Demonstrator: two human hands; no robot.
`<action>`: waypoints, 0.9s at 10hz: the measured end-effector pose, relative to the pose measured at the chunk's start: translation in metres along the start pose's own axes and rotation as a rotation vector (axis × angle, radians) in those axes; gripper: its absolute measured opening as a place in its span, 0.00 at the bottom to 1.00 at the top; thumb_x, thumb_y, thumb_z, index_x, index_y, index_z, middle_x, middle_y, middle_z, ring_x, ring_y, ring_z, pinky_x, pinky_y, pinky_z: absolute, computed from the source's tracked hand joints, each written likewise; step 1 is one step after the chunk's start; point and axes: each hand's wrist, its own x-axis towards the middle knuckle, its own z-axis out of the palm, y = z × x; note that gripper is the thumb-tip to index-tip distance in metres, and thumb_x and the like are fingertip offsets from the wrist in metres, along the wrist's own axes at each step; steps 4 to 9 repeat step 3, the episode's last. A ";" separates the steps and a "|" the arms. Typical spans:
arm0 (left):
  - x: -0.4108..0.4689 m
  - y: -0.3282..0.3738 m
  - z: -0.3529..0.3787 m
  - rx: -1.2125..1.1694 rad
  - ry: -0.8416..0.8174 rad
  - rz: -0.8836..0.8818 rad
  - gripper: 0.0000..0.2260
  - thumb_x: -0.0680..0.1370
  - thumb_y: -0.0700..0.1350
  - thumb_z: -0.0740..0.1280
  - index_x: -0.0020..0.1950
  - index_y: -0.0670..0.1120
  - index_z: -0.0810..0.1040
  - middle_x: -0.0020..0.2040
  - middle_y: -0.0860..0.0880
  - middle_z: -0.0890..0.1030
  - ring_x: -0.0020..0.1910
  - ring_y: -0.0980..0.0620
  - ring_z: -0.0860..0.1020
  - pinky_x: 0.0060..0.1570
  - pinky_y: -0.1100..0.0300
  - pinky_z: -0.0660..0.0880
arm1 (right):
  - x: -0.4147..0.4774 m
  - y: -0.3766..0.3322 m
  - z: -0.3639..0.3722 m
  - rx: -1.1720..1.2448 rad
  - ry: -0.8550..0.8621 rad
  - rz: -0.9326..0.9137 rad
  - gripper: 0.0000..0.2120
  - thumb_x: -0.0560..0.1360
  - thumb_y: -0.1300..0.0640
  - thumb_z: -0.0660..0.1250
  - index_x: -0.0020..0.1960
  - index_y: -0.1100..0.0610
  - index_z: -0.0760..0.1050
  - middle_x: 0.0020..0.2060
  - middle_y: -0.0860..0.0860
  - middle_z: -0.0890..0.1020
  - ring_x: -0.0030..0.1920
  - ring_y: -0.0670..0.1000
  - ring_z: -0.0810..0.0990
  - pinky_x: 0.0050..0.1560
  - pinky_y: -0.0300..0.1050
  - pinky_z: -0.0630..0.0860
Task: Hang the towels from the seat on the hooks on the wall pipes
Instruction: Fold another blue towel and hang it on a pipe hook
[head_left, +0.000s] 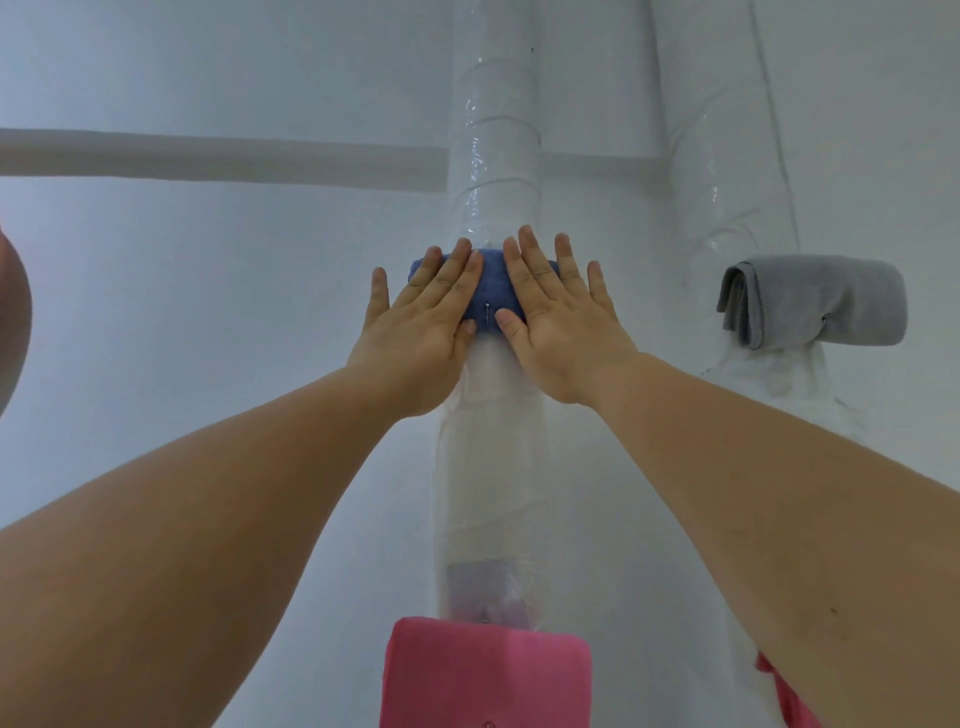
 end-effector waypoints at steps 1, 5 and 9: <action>-0.002 0.008 -0.017 0.080 -0.031 -0.002 0.27 0.86 0.53 0.45 0.82 0.53 0.37 0.83 0.56 0.37 0.81 0.53 0.36 0.77 0.39 0.33 | -0.002 -0.005 -0.016 -0.083 -0.056 0.009 0.32 0.84 0.40 0.43 0.81 0.50 0.33 0.81 0.46 0.34 0.80 0.54 0.32 0.79 0.61 0.35; -0.009 0.019 -0.042 0.128 -0.083 -0.069 0.29 0.85 0.54 0.47 0.82 0.52 0.37 0.83 0.55 0.36 0.81 0.50 0.35 0.76 0.36 0.34 | -0.009 -0.021 -0.038 -0.155 -0.097 0.030 0.33 0.83 0.39 0.43 0.81 0.52 0.34 0.81 0.47 0.35 0.80 0.55 0.32 0.78 0.63 0.36; -0.009 0.019 -0.042 0.128 -0.083 -0.069 0.29 0.85 0.54 0.47 0.82 0.52 0.37 0.83 0.55 0.36 0.81 0.50 0.35 0.76 0.36 0.34 | -0.009 -0.021 -0.038 -0.155 -0.097 0.030 0.33 0.83 0.39 0.43 0.81 0.52 0.34 0.81 0.47 0.35 0.80 0.55 0.32 0.78 0.63 0.36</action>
